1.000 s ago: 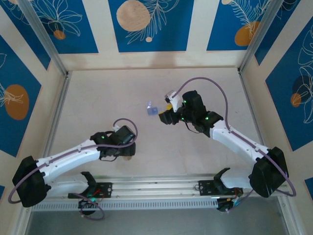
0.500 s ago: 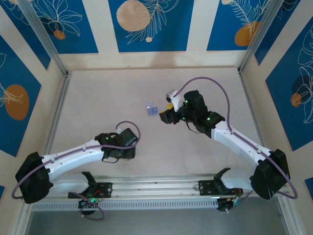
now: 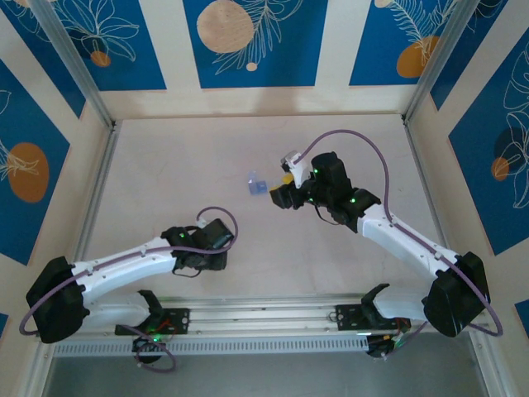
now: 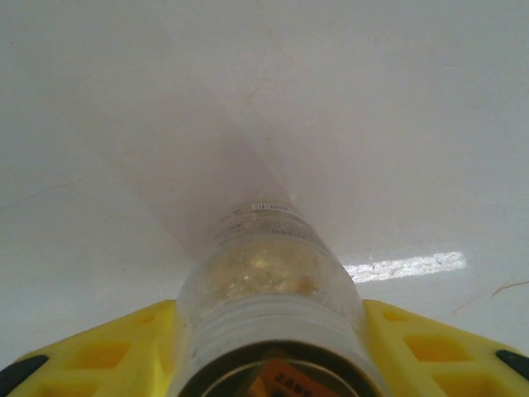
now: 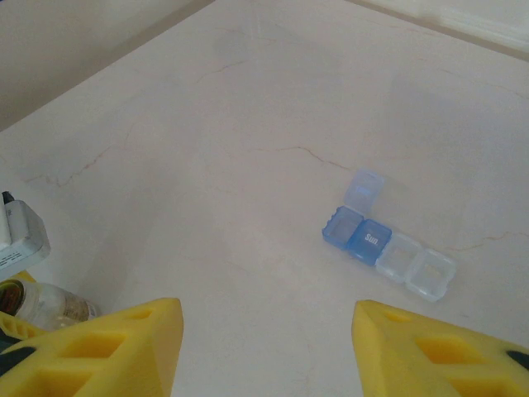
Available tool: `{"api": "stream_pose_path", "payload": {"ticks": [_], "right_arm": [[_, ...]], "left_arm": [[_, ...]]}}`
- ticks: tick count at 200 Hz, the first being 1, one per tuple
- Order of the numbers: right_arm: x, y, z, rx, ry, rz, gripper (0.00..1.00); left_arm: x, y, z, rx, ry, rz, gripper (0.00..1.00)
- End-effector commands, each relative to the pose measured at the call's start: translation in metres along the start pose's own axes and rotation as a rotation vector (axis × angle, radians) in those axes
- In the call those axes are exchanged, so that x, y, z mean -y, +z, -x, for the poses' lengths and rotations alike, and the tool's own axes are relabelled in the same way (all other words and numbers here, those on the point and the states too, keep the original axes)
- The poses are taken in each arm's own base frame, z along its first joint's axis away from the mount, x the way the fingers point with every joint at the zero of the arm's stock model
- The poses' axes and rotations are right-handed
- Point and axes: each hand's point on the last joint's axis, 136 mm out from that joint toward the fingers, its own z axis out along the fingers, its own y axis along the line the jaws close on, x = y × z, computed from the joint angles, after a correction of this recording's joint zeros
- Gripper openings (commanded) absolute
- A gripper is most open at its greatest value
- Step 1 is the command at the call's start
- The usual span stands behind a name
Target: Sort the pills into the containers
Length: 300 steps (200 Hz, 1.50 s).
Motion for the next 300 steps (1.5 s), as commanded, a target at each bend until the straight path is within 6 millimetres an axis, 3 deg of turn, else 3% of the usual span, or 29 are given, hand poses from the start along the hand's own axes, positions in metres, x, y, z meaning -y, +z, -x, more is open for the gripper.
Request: {"api": "stream_pose_path", "payload": {"ticks": [1,27,56,77,122,150,198,227,259,283,300], "right_arm": [[0.005,-0.006,0.005,0.027,0.008,-0.025,0.57],[0.032,-0.011,0.005,0.033,0.084,-0.141,0.57],[0.079,-0.032,-0.003,0.052,0.275,-0.311,0.57],[0.104,-0.048,-0.015,0.070,0.392,-0.394,0.57],[0.112,-0.055,-0.033,0.047,0.444,-0.431,0.57],[0.111,-0.053,-0.040,0.029,0.453,-0.431,0.56],[0.111,-0.045,-0.051,-0.015,0.455,-0.433,0.57],[0.110,-0.044,-0.052,-0.039,0.447,-0.438,0.57],[0.094,-0.042,-0.046,-0.085,0.406,-0.373,0.57],[0.067,-0.032,-0.045,-0.205,0.348,-0.278,0.57],[0.045,-0.021,-0.048,-0.294,0.281,-0.220,0.57]], "left_arm": [[0.006,-0.004,0.006,0.018,0.032,-0.003,0.49],[0.023,-0.017,0.038,0.112,0.086,-0.017,0.49],[0.065,-0.033,0.088,0.220,0.177,-0.064,0.49],[0.097,-0.030,0.112,0.250,0.249,-0.099,0.50],[0.152,0.009,0.131,0.179,0.385,-0.143,0.51],[0.165,0.021,0.142,0.189,0.428,-0.133,0.54],[0.163,0.039,0.140,0.194,0.436,-0.147,0.59],[0.158,0.034,0.142,0.214,0.423,-0.165,0.72],[0.136,-0.011,0.151,0.317,0.399,-0.214,0.78],[0.116,-0.054,0.146,0.467,0.439,-0.311,0.84],[0.090,-0.073,0.139,0.597,0.463,-0.296,0.89]]}}
